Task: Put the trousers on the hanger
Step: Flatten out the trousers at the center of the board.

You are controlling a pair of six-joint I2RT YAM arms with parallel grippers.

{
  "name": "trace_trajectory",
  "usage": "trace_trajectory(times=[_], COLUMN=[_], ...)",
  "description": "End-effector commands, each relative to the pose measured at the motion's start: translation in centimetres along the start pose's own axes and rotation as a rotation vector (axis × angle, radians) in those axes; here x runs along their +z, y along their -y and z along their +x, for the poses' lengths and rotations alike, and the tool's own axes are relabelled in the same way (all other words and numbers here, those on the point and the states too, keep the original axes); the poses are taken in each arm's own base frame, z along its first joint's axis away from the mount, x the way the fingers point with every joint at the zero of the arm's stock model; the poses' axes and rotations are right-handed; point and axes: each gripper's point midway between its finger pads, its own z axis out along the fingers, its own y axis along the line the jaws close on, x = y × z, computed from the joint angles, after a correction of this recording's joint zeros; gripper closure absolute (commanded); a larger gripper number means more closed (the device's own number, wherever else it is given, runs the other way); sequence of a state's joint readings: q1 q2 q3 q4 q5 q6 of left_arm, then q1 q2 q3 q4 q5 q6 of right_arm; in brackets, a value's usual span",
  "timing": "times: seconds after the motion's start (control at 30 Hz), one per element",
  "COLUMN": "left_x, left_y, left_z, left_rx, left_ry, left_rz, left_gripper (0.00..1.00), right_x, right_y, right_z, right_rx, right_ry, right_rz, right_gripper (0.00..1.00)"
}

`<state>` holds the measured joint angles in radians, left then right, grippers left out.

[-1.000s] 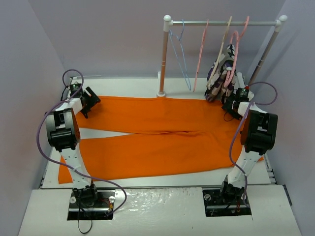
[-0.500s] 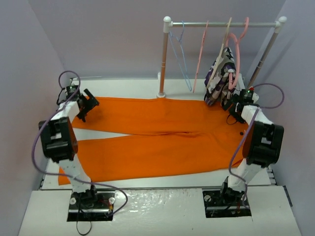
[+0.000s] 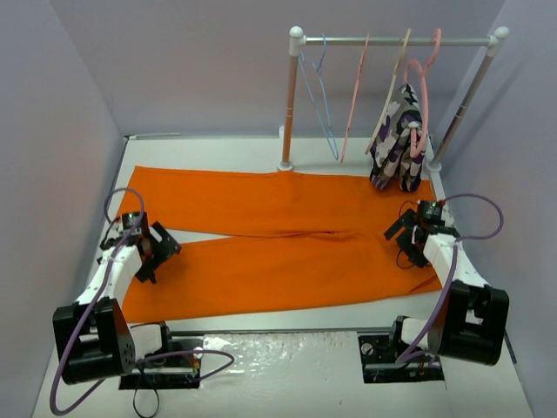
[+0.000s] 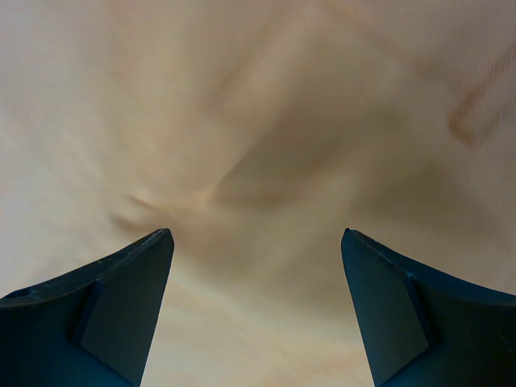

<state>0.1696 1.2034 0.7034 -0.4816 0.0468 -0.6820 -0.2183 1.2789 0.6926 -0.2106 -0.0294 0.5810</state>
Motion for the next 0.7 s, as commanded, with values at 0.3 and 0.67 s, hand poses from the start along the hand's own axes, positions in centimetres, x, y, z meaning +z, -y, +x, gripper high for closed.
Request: trace_trajectory(times=[0.3,0.67], left_x=[3.1,6.2], left_y=[-2.6,-0.6], left_z=[2.7,-2.8], left_rx=[-0.147,-0.169], left_ry=[-0.052,-0.018], left_rz=[-0.129,-0.146], left_gripper=[0.12,0.12], right_x=[2.7,4.0], right_y=[2.0,1.3], right_z=[2.9,0.3], right_rx=[0.116,0.135], right_ry=[-0.035,0.04], right_rz=[0.021,0.017], right_gripper=[0.15,0.15])
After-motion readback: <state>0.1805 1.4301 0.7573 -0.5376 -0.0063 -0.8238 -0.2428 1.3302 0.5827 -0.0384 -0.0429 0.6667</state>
